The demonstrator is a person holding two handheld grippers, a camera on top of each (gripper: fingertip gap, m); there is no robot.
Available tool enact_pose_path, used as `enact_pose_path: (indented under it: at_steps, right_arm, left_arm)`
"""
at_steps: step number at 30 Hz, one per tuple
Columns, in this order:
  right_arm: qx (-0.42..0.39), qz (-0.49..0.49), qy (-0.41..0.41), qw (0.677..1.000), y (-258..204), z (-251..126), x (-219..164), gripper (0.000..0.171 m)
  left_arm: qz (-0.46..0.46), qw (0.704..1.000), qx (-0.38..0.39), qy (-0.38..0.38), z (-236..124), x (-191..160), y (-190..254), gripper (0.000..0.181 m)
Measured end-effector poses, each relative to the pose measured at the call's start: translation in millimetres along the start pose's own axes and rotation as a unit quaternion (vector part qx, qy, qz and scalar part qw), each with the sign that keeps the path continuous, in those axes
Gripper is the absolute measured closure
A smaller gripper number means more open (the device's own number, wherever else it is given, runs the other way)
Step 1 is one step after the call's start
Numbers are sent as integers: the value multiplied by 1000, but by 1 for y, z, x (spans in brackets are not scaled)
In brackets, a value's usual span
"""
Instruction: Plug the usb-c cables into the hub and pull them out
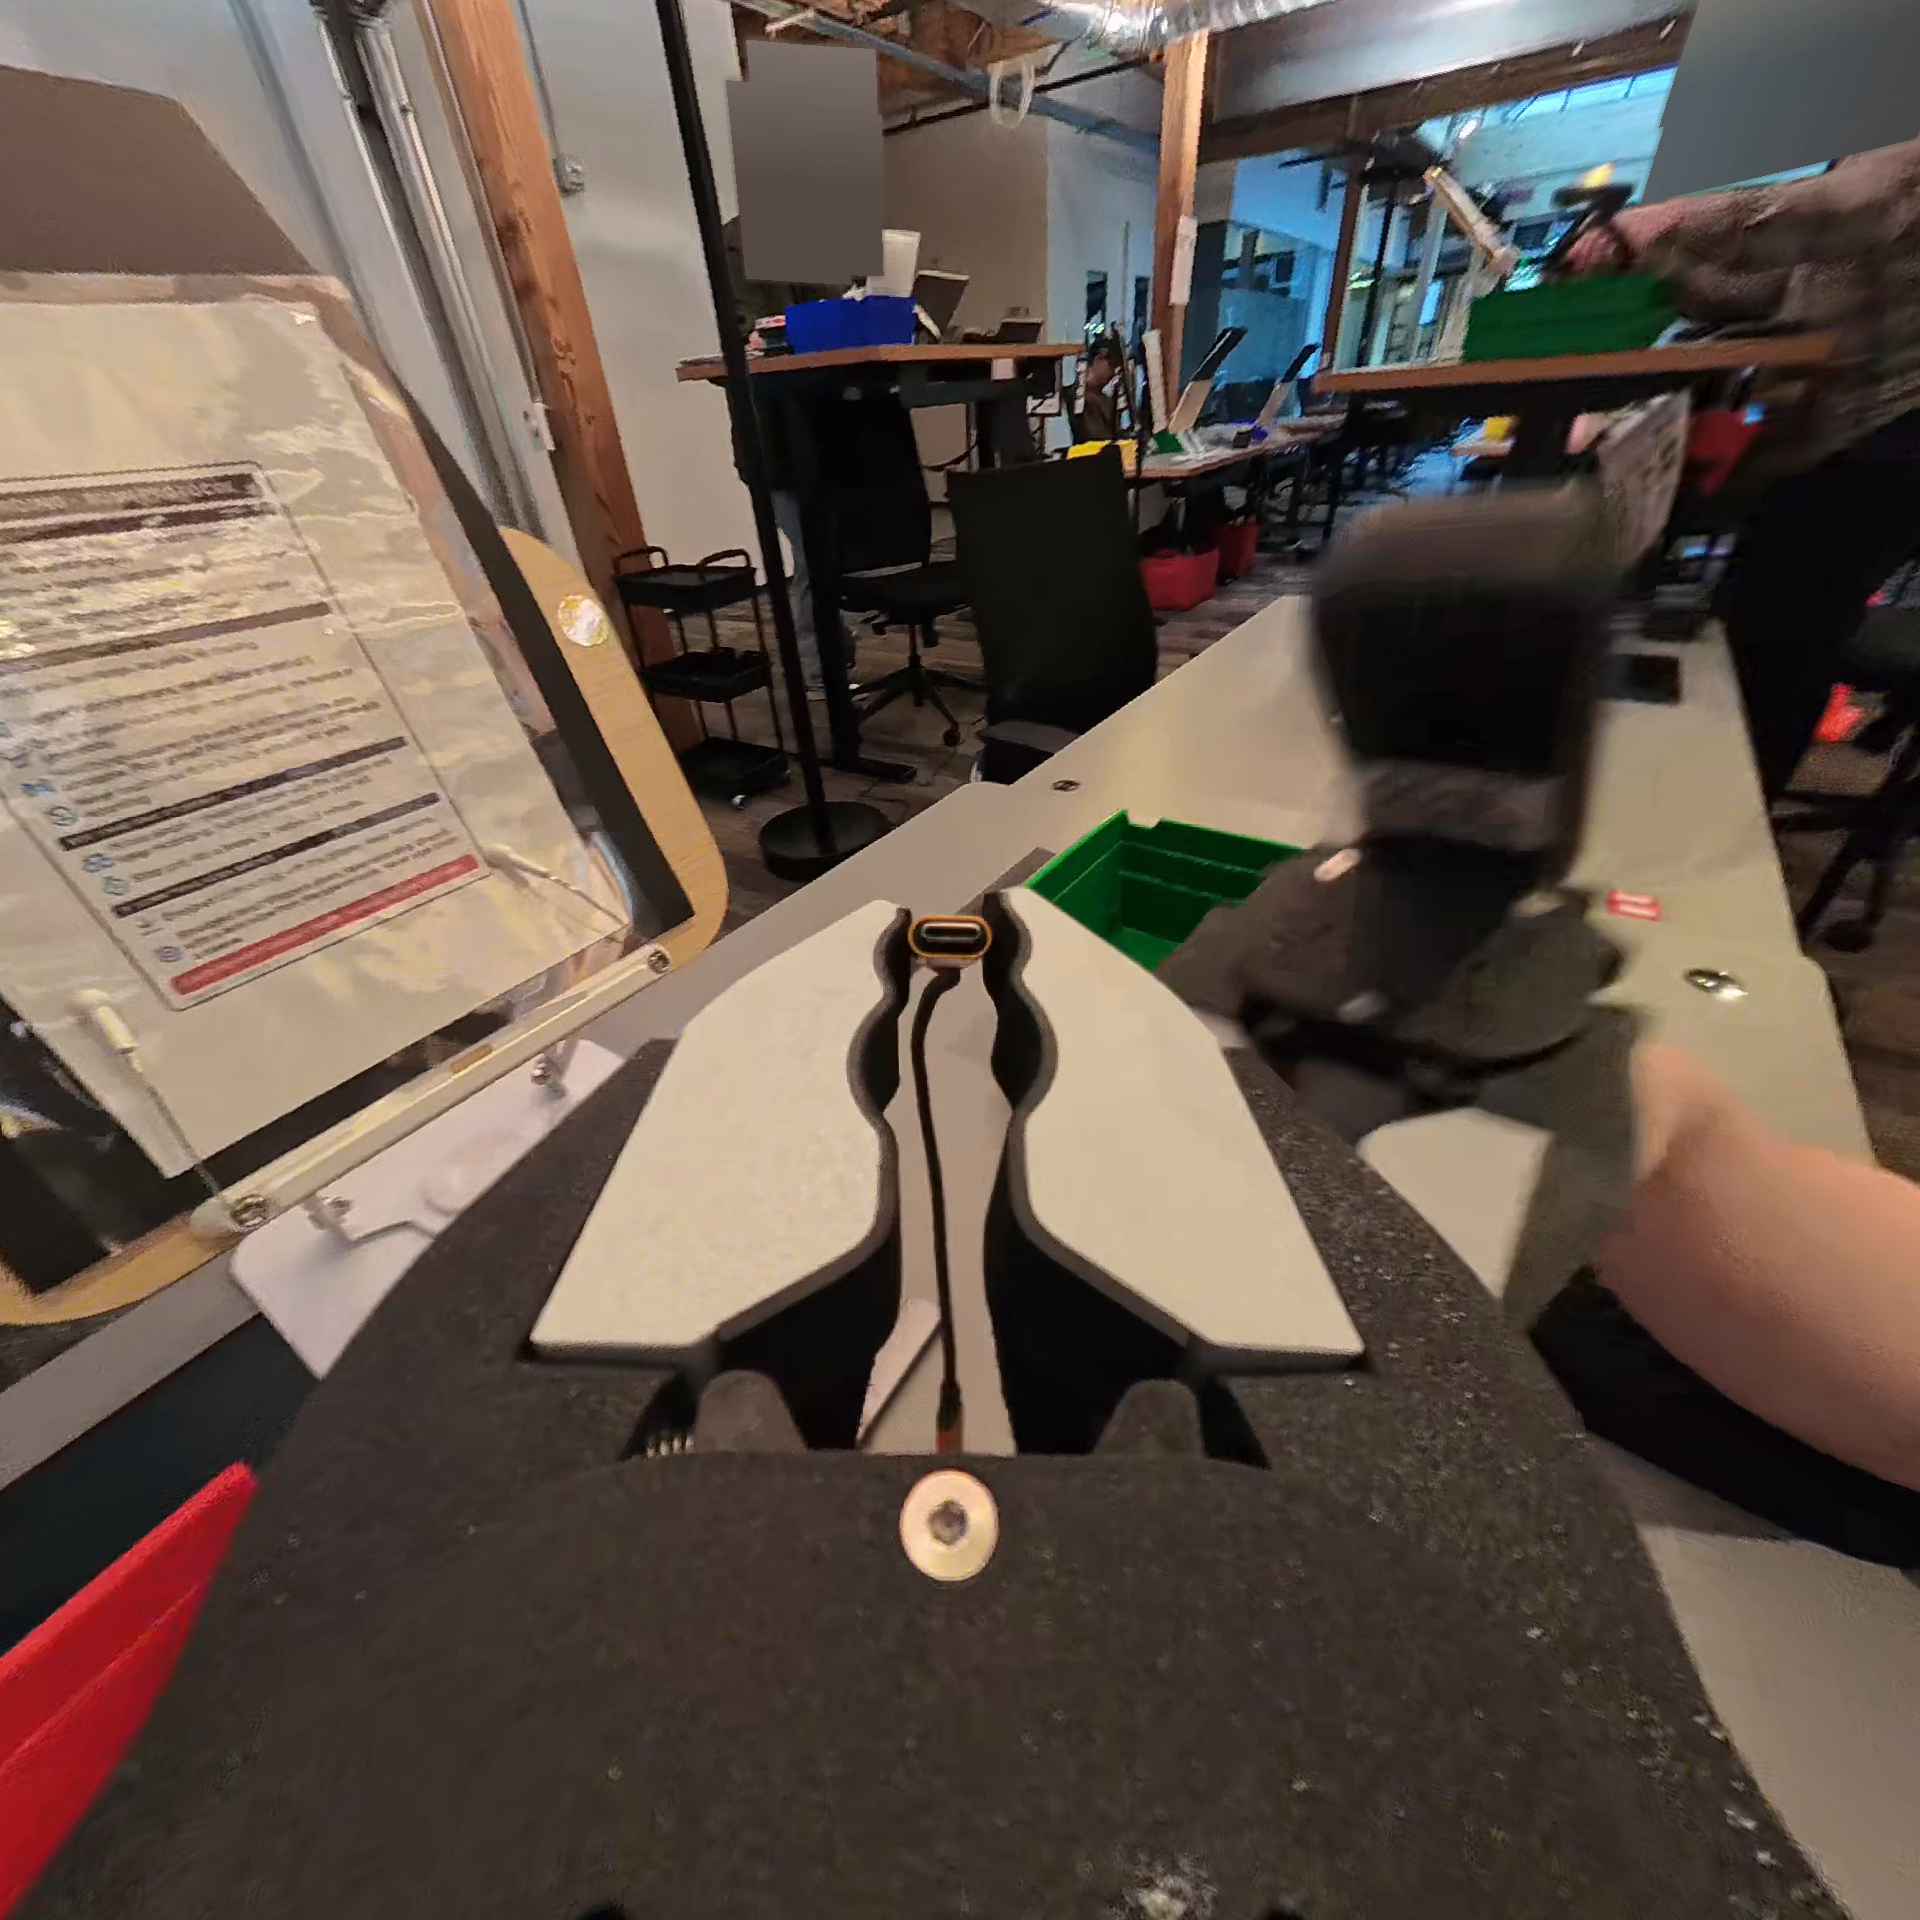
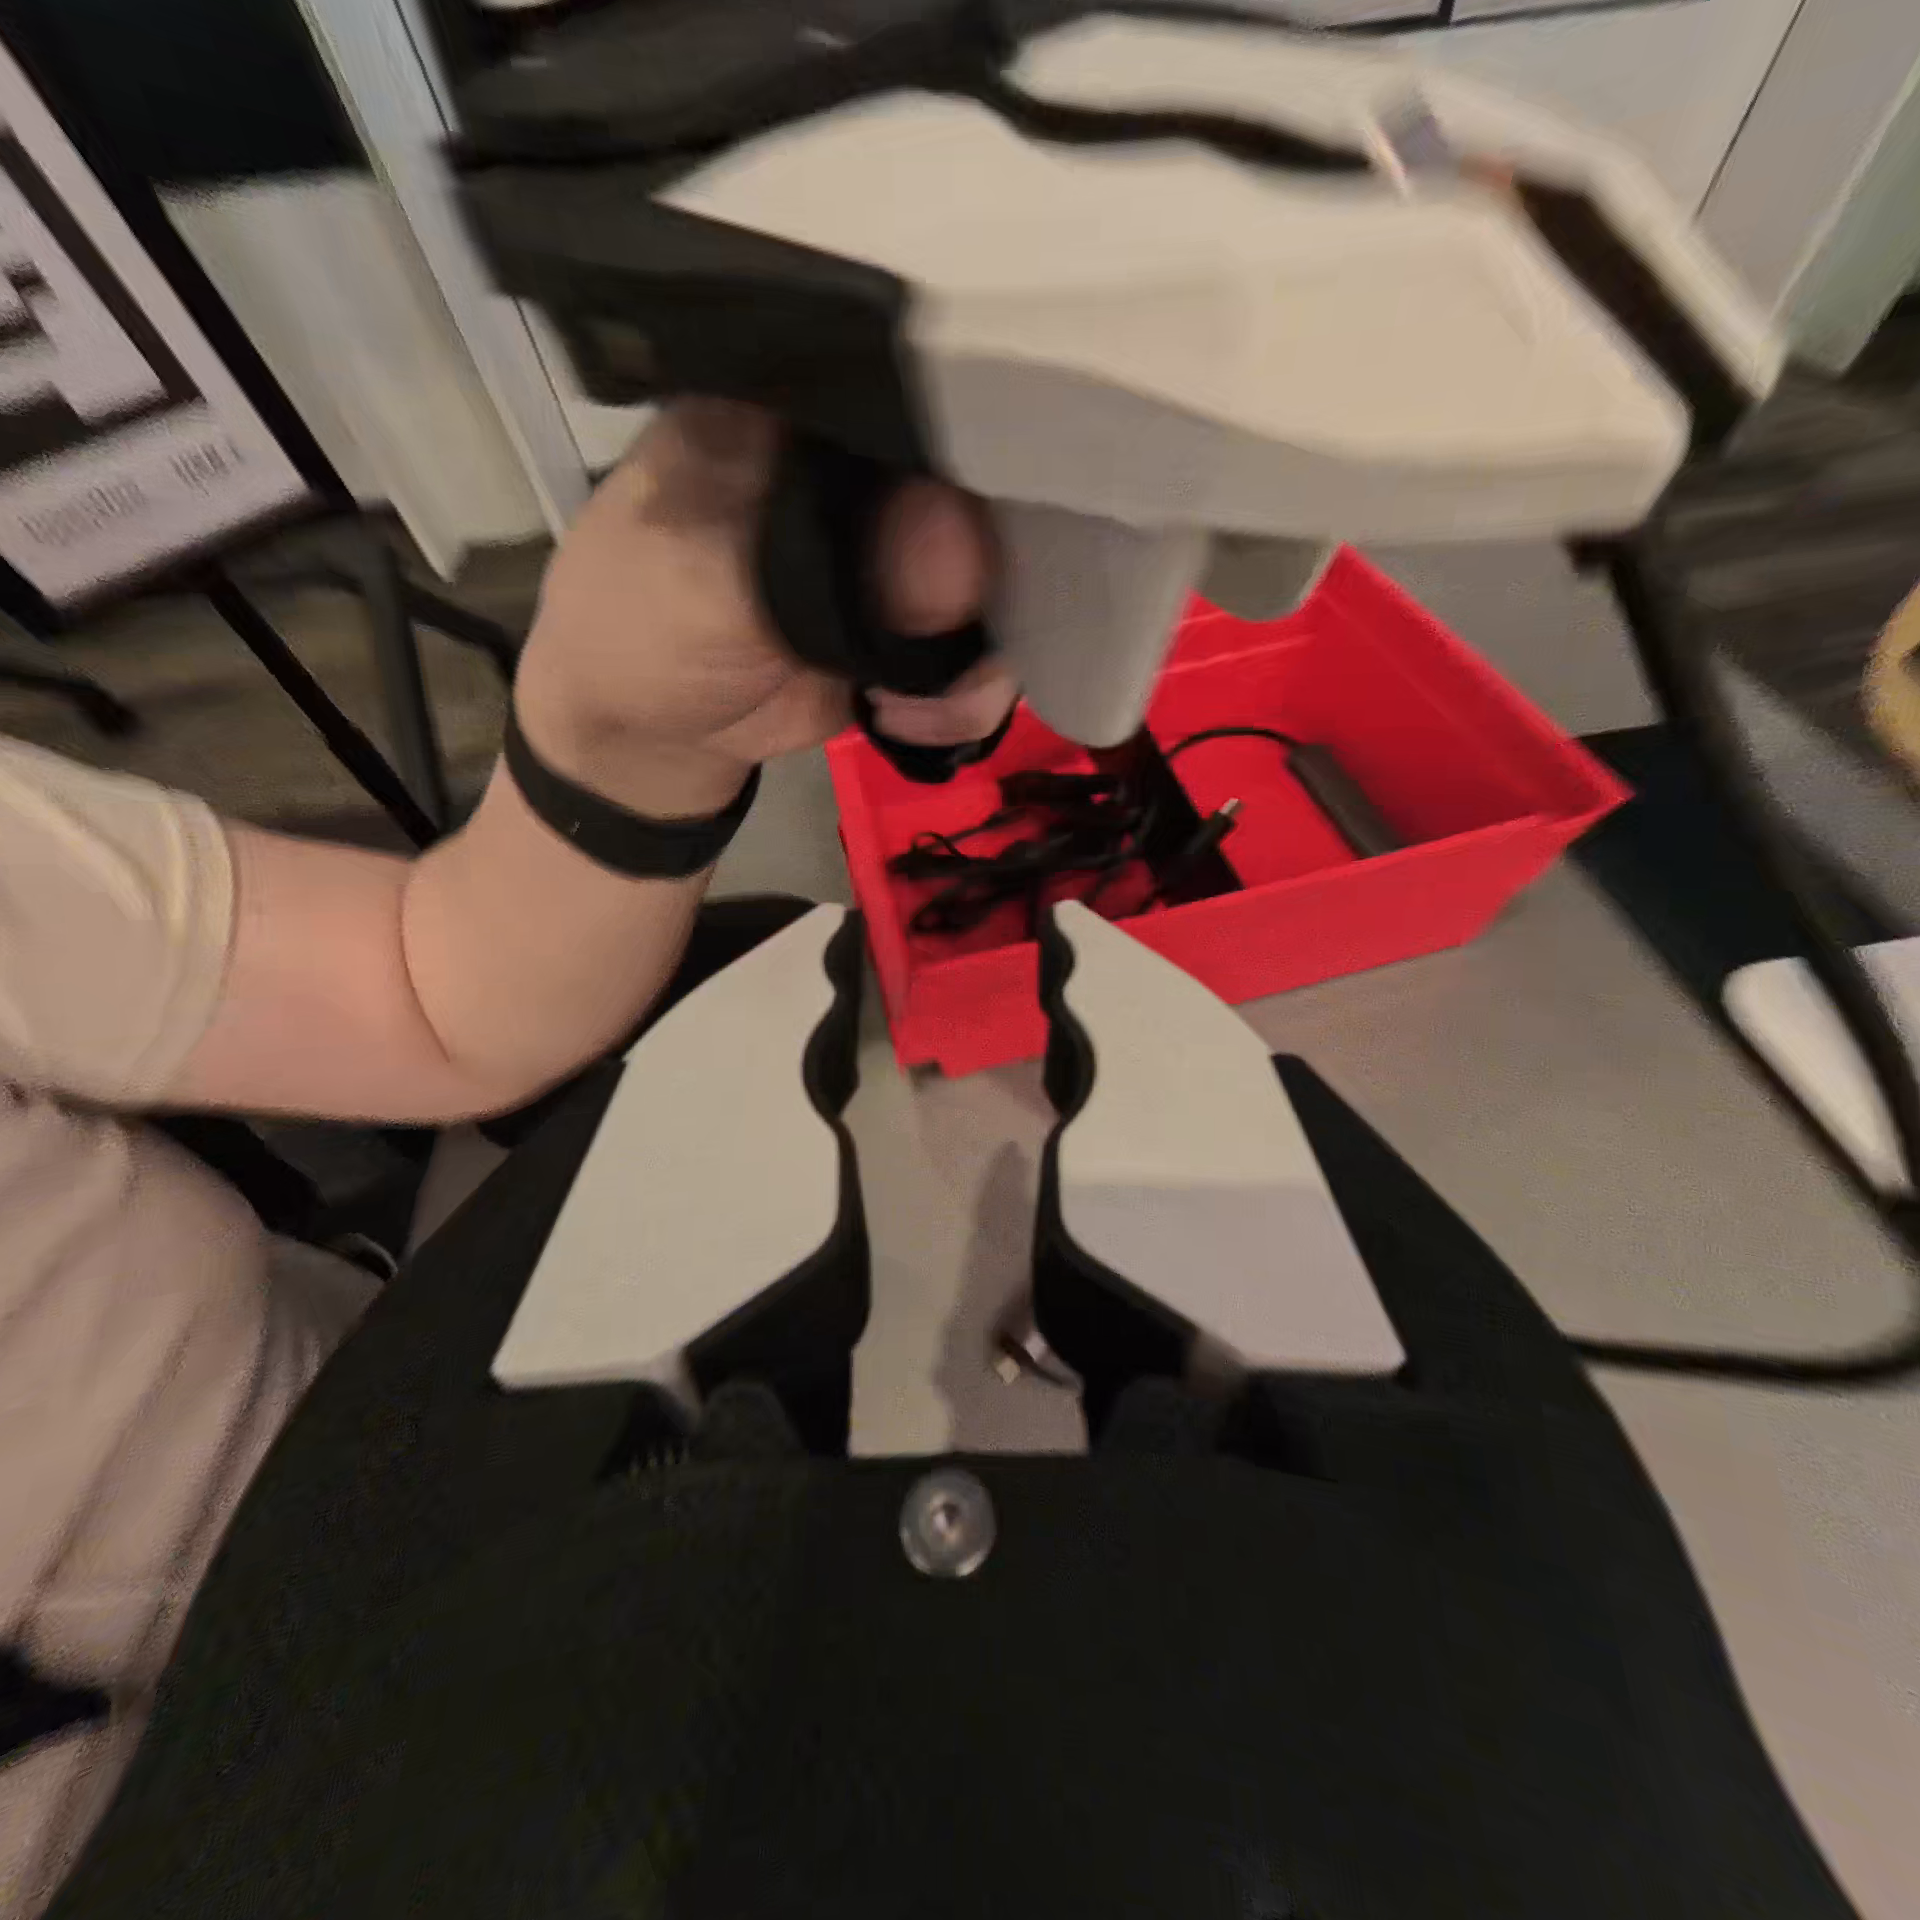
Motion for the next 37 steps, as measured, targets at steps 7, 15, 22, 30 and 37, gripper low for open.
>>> enact_pose_path:
  at_steps: [7, 15, 22, 30, 37]
  right_arm:
    - [8, 35, 356, 934, 52, -33, 34, 125]
    - [182, 19, 454, 872, 17, -95, 59, 157]
    - [62, -90, 402, 909, 17, -104, 59, 167]
    - [-101, -249, 350, 897, 7, -125, 66, 166]
    - [-68, -253, 348, 900, 0, -116, 64, 166]
  left_arm:
    - [-12, 998, -56, 14, -4, 7, 17, 169]
    - [-49, 986, -156, 38, -12, 15, 39, 169]
    - [-49, 993, -109, 9, -5, 4, 23, 150]
    - [-198, 951, -237, 30, -13, 15, 31, 150]
    - [-214, 935, -275, 71, -11, 22, 41, 167]
Point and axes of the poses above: each gripper's, where its closed fingertips meet, z out along the fingers, x out of its top, y = z × x across the jaws, the point moved 1 cm from there along -z, back along the fingers, and after that the axes turned 8 degrees about x, right-handed, at the moved point
